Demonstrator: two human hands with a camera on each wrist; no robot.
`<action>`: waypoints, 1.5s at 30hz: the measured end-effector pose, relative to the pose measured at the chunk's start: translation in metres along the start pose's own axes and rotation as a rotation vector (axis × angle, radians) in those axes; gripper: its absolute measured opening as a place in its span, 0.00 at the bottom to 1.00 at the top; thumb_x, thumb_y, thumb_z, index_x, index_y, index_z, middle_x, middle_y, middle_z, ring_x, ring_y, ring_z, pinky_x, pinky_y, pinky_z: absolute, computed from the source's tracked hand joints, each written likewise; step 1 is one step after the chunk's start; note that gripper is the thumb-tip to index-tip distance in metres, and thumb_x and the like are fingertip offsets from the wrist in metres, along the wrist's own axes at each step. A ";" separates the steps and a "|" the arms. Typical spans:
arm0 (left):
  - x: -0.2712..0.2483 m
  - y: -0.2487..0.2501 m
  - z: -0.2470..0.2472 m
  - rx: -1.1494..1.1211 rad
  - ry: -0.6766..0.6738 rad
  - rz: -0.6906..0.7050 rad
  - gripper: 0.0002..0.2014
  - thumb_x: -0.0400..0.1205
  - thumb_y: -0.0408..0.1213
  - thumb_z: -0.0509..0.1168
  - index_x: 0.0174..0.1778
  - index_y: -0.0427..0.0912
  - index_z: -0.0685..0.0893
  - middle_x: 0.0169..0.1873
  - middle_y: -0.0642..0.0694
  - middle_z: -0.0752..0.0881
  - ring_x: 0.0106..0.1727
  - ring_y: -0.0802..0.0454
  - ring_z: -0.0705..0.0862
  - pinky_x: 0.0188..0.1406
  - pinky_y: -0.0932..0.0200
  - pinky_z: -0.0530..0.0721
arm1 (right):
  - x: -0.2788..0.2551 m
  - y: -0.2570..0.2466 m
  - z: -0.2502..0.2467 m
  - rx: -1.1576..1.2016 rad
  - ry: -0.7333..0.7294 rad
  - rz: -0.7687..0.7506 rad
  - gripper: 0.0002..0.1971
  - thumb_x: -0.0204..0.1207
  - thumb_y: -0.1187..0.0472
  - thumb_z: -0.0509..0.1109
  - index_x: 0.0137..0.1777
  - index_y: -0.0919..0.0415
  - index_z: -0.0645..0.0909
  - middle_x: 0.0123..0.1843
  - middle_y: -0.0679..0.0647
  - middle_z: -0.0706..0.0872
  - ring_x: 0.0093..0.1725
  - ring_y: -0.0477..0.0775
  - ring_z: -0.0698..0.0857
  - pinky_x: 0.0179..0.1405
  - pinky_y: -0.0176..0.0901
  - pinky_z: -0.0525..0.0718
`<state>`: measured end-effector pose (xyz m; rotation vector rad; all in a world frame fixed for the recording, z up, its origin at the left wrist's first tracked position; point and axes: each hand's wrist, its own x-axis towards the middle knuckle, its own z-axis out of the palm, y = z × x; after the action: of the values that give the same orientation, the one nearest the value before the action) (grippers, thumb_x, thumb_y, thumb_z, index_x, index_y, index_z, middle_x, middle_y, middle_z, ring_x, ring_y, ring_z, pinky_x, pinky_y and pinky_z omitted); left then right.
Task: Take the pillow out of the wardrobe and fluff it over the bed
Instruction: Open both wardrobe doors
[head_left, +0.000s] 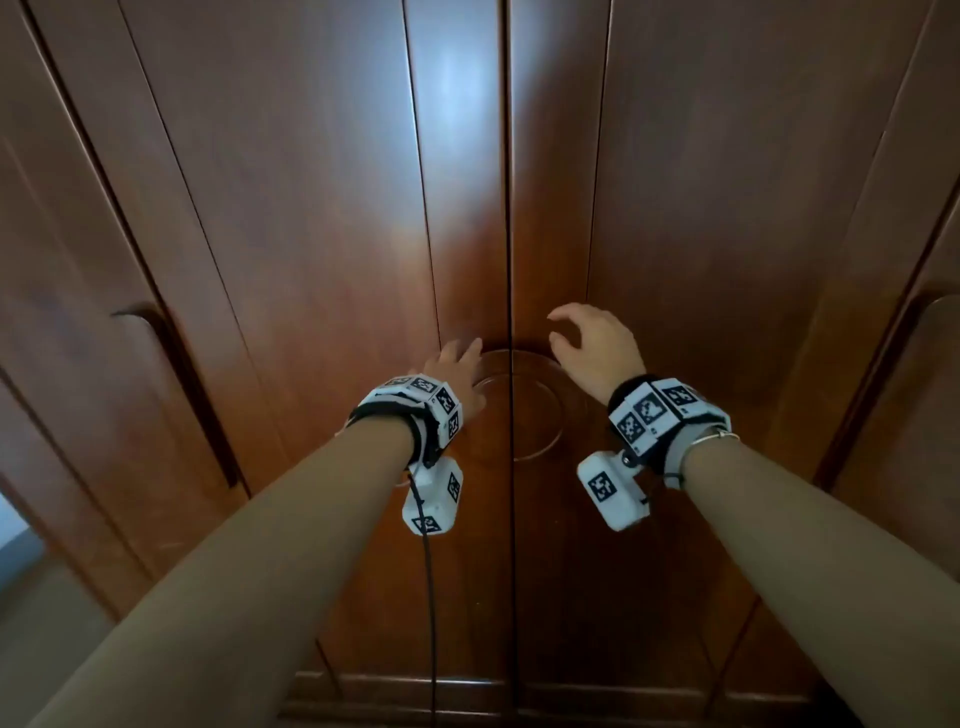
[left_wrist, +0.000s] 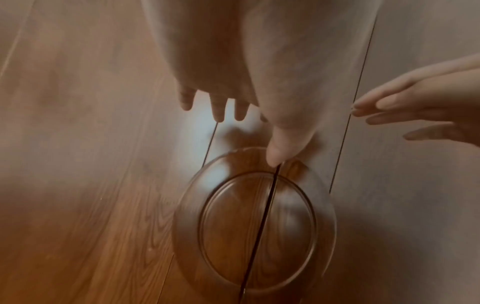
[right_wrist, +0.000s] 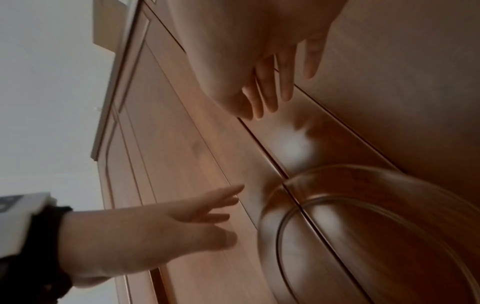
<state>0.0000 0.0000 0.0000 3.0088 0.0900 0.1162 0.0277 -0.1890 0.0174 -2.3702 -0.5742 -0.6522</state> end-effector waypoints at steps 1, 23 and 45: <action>0.001 0.002 0.004 -0.001 0.003 0.003 0.41 0.82 0.42 0.63 0.85 0.53 0.46 0.86 0.44 0.50 0.84 0.38 0.60 0.81 0.37 0.65 | 0.000 0.002 0.006 -0.007 -0.039 0.011 0.18 0.80 0.55 0.63 0.69 0.53 0.77 0.71 0.52 0.82 0.72 0.55 0.78 0.72 0.58 0.75; 0.035 0.009 0.035 -0.148 0.103 -0.068 0.33 0.80 0.39 0.64 0.81 0.55 0.59 0.77 0.43 0.68 0.74 0.37 0.72 0.66 0.39 0.77 | -0.007 0.019 0.068 -0.256 -0.440 0.073 0.43 0.77 0.70 0.61 0.85 0.49 0.41 0.88 0.46 0.42 0.87 0.48 0.44 0.84 0.65 0.50; -0.155 -0.015 0.024 -0.264 0.314 -0.207 0.25 0.77 0.58 0.67 0.64 0.50 0.71 0.58 0.53 0.77 0.55 0.51 0.83 0.51 0.57 0.80 | -0.024 -0.030 0.042 0.110 -0.468 -0.056 0.33 0.83 0.59 0.60 0.85 0.53 0.51 0.88 0.51 0.49 0.87 0.57 0.45 0.83 0.68 0.51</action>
<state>-0.1536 0.0017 -0.0370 2.6744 0.3820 0.5335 0.0056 -0.1464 -0.0123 -2.4136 -0.8524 -0.0752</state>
